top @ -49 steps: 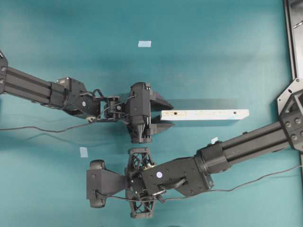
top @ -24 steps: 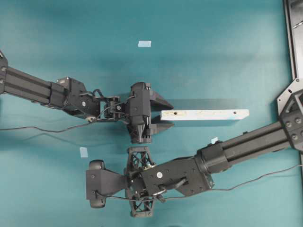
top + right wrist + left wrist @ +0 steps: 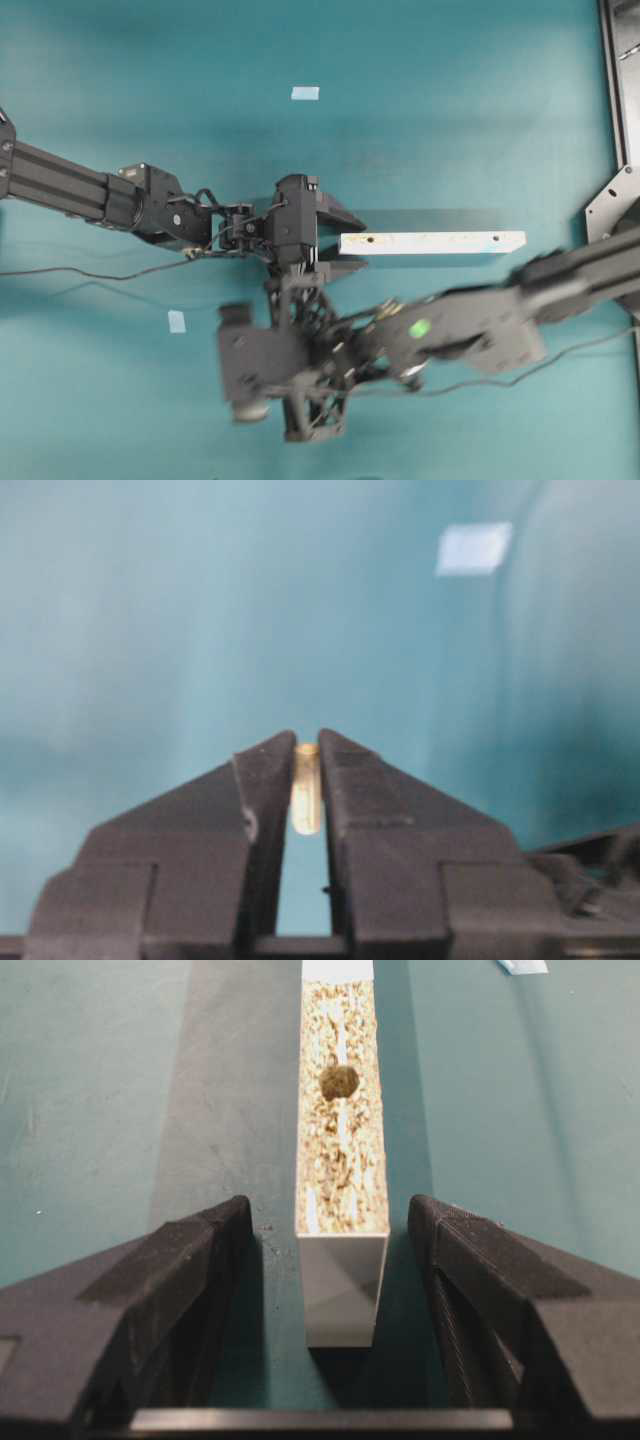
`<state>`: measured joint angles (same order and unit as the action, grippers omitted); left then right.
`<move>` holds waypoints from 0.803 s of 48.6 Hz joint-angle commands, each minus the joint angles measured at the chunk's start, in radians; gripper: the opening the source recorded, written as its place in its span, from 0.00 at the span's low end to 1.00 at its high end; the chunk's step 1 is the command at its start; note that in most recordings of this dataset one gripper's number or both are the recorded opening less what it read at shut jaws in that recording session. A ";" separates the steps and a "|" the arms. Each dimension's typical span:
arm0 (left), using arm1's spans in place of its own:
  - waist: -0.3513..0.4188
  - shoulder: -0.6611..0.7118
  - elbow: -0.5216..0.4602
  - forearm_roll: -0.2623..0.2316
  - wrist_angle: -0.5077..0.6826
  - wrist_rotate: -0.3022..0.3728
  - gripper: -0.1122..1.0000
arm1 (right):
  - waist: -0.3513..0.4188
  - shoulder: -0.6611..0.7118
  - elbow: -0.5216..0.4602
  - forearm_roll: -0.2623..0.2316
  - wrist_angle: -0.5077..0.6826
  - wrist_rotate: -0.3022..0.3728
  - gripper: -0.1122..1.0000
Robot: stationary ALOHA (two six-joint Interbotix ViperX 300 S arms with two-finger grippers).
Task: Move the wooden board into place and insert the rod into its hole.
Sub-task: 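Lift the dowel and carry it to the board's right end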
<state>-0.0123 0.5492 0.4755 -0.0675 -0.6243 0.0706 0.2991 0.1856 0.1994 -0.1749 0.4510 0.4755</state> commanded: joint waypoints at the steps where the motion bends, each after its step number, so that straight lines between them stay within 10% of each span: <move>1: -0.011 -0.012 0.003 0.002 0.011 0.006 0.70 | -0.021 -0.103 0.057 -0.003 -0.071 0.002 0.19; 27: -0.011 -0.014 0.003 0.002 0.015 -0.003 0.70 | -0.097 -0.341 0.373 -0.003 -0.584 -0.011 0.19; 39: -0.009 -0.014 0.003 0.000 0.032 -0.003 0.70 | -0.106 -0.442 0.479 -0.003 -0.629 -0.043 0.19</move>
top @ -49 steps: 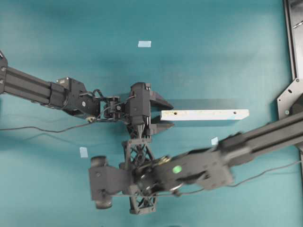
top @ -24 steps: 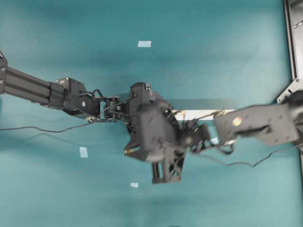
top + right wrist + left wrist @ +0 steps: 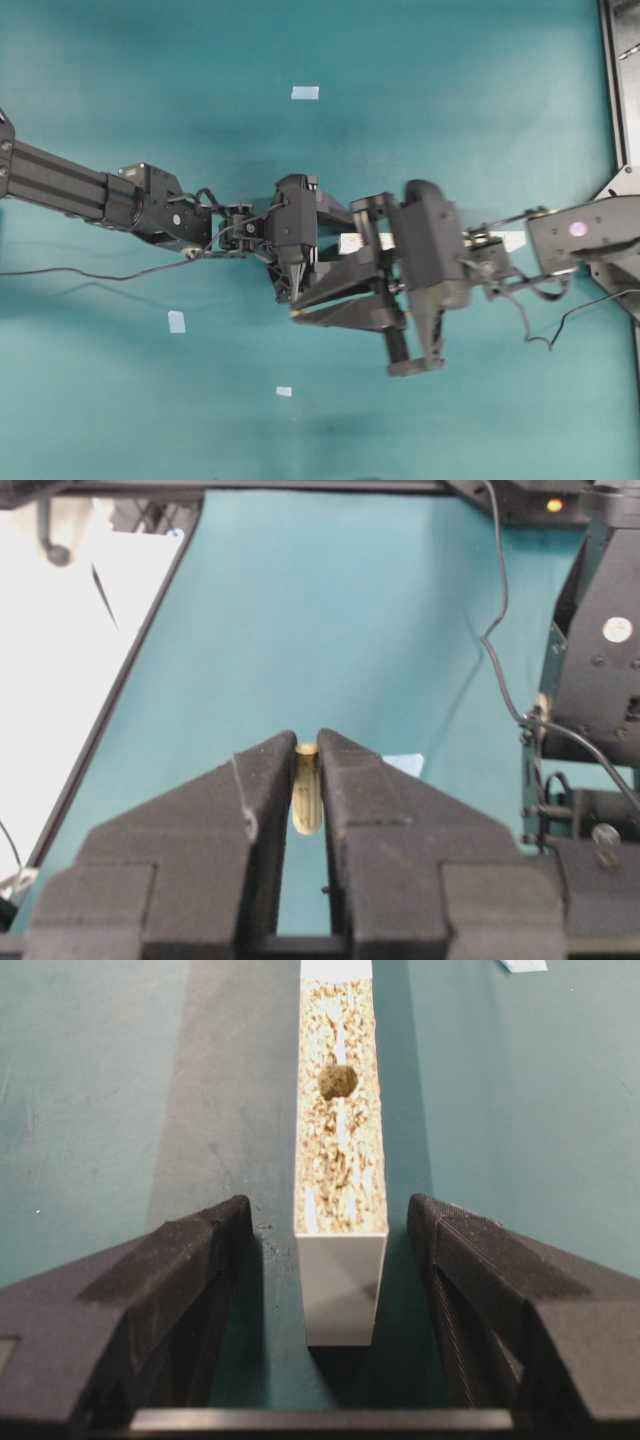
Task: Move the wooden board into place and insert the rod into its hole.
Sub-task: 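Lift the dowel and carry it to the board's right end, then align the dowel with the board's end hole and push it leftward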
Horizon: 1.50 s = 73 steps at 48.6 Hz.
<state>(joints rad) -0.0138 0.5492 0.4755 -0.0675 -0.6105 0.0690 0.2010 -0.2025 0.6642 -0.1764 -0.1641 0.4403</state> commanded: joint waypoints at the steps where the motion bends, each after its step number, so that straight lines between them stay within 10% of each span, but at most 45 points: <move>1: -0.009 -0.014 0.003 0.000 0.020 -0.002 0.70 | -0.012 -0.063 0.023 -0.003 -0.014 -0.012 0.19; 13: -0.009 -0.018 0.003 0.000 0.048 -0.003 0.63 | -0.107 -0.199 0.204 -0.002 -0.084 -0.086 0.19; 34: -0.008 -0.034 0.005 0.000 0.069 0.002 0.62 | -0.330 -0.207 0.525 -0.002 -0.581 -0.232 0.19; 73: -0.008 -0.067 -0.002 0.000 0.064 0.002 0.31 | -0.341 -0.028 0.566 0.003 -0.699 -0.241 0.19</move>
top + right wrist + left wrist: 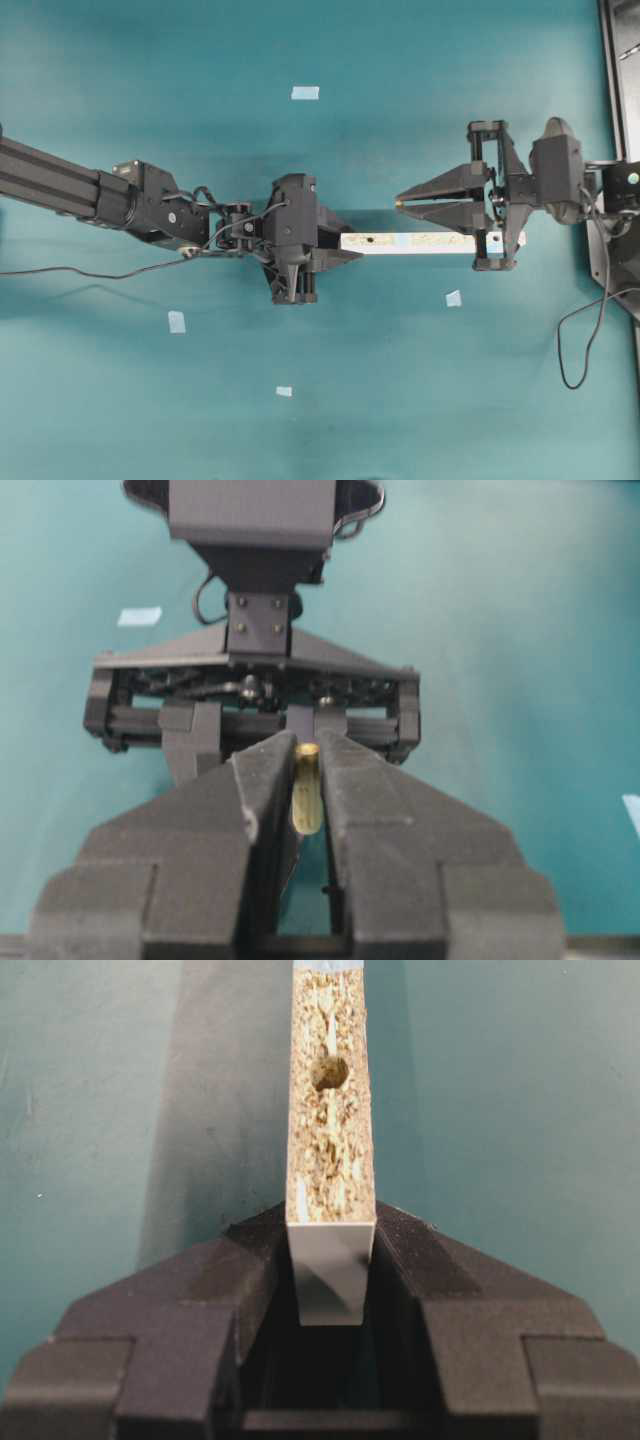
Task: Move the wooden board into place and insert the rod into its hole.
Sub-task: 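Align the dowel with the board's end hole and push it leftward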
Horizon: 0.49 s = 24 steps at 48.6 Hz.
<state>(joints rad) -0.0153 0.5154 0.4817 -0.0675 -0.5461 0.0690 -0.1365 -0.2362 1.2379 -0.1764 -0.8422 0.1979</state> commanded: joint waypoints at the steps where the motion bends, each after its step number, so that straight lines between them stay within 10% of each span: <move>1: -0.006 -0.034 -0.008 0.000 0.000 0.002 0.31 | -0.003 0.011 -0.008 0.003 -0.026 0.002 0.19; 24: -0.006 -0.031 -0.008 0.000 0.005 0.000 0.31 | -0.003 0.167 -0.028 0.005 -0.210 0.006 0.19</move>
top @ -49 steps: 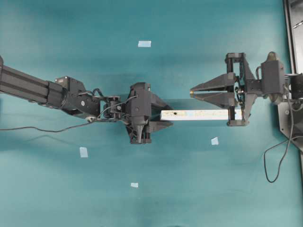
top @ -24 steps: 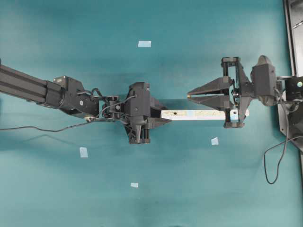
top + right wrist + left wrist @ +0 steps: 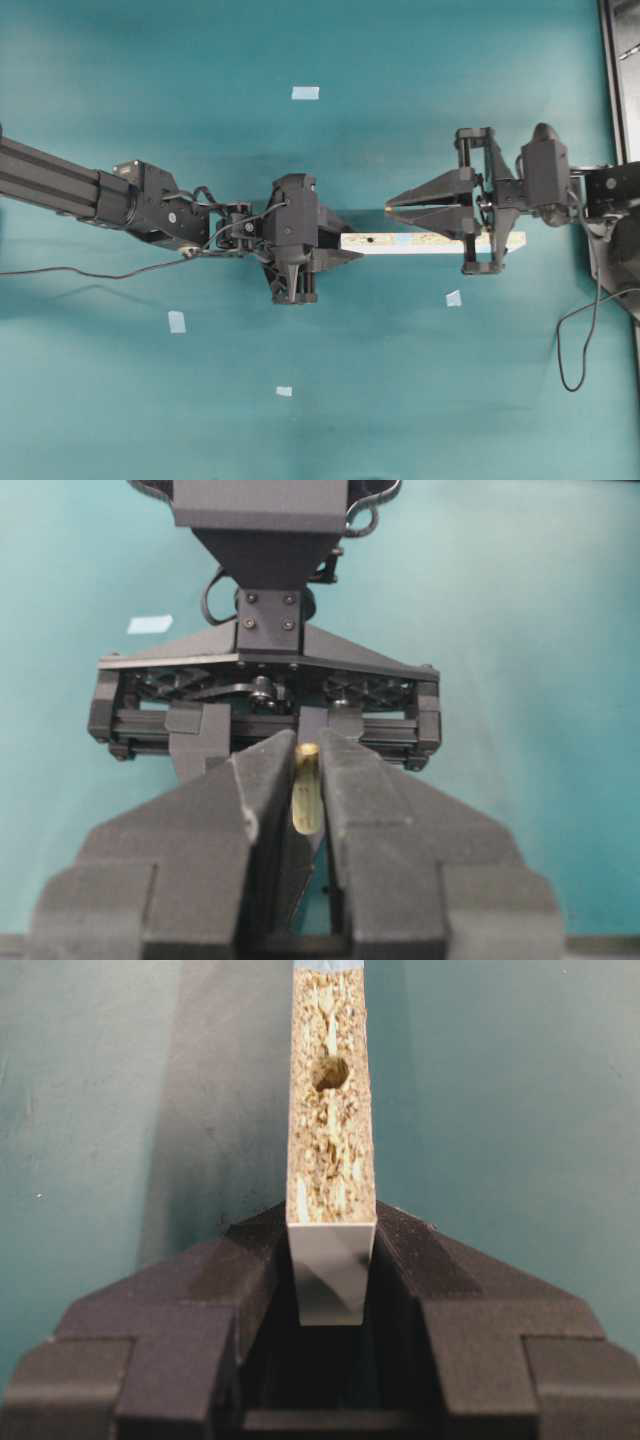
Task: Move the wooden board into place and insert the rod into its hole.
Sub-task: 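Align the dowel with the board's end hole and push it leftward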
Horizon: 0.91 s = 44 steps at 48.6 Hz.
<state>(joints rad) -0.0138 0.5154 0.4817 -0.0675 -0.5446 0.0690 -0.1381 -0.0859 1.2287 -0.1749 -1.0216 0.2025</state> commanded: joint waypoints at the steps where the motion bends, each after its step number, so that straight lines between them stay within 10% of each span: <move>1: -0.008 -0.031 -0.008 0.000 0.003 0.000 0.31 | 0.000 0.026 -0.021 0.003 -0.038 0.002 0.19; 44: 0.009 -0.028 -0.003 0.000 0.005 0.000 0.31 | 0.040 0.176 -0.067 0.003 -0.118 0.008 0.19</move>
<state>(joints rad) -0.0107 0.5154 0.4832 -0.0675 -0.5430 0.0690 -0.1043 0.0997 1.1689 -0.1733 -1.1275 0.2086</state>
